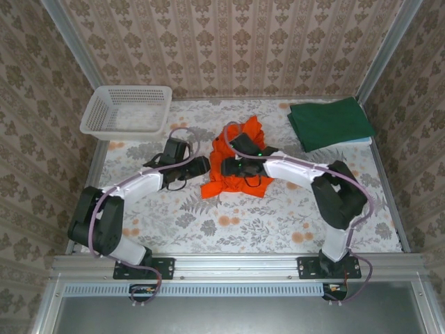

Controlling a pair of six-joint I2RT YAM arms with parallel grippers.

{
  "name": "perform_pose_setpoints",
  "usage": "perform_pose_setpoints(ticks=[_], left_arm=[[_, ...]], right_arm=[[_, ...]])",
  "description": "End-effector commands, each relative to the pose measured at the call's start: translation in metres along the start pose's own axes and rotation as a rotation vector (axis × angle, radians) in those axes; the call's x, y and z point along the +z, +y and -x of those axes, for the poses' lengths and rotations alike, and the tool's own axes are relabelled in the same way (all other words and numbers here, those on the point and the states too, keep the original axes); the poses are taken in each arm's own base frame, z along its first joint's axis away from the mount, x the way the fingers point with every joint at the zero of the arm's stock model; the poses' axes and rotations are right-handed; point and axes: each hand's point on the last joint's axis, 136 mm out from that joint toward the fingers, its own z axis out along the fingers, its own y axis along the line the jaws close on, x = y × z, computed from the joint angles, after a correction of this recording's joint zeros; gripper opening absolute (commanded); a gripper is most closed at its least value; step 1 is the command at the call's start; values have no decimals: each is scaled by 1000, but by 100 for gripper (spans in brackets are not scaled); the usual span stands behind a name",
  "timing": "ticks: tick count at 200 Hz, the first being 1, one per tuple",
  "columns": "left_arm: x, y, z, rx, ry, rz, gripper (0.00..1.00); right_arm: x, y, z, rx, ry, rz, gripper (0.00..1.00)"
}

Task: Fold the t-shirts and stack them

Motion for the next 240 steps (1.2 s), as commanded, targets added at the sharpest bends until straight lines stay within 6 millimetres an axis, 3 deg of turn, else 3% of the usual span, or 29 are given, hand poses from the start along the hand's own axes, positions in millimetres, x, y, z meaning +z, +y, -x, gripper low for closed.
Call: perform_pose_setpoints(ticks=[1, 20, 41, 61, 83, 96, 108, 132, 168, 208, 240], left_arm=[[12, 5, -19, -41, 30, -26, 65], [15, 14, -33, -45, 45, -10, 60], [15, 17, -45, -21, 53, 14, 55], [18, 13, -56, -23, 60, -17, 44], [20, 5, -58, -19, 59, -57, 39], [20, -1, -56, -13, 56, -77, 22], [19, -6, -54, -12, 49, -98, 0], [12, -19, -43, 0, 18, -137, 0], [-3, -25, -32, 36, -12, -111, 0], [-27, -2, -25, 22, -61, -57, 0], [-73, 20, -2, -21, -182, -26, 0]], right_arm=[[15, 5, -26, -36, 130, -52, 62], [26, 6, -27, -29, 162, -79, 54], [30, 8, -27, -22, 169, -76, 27], [22, 9, -25, -19, 155, -64, 13], [7, 9, -22, -10, 125, -46, 10], [-5, 10, -19, 2, 106, -22, 10], [-17, 9, -16, 9, 83, -7, 11], [-46, -2, -7, 38, 17, 17, 14], [-67, -36, 0, 130, -35, 28, 16], [-99, -93, -2, 284, -121, 33, 4], [-162, -145, 4, 431, -335, 21, 0]])
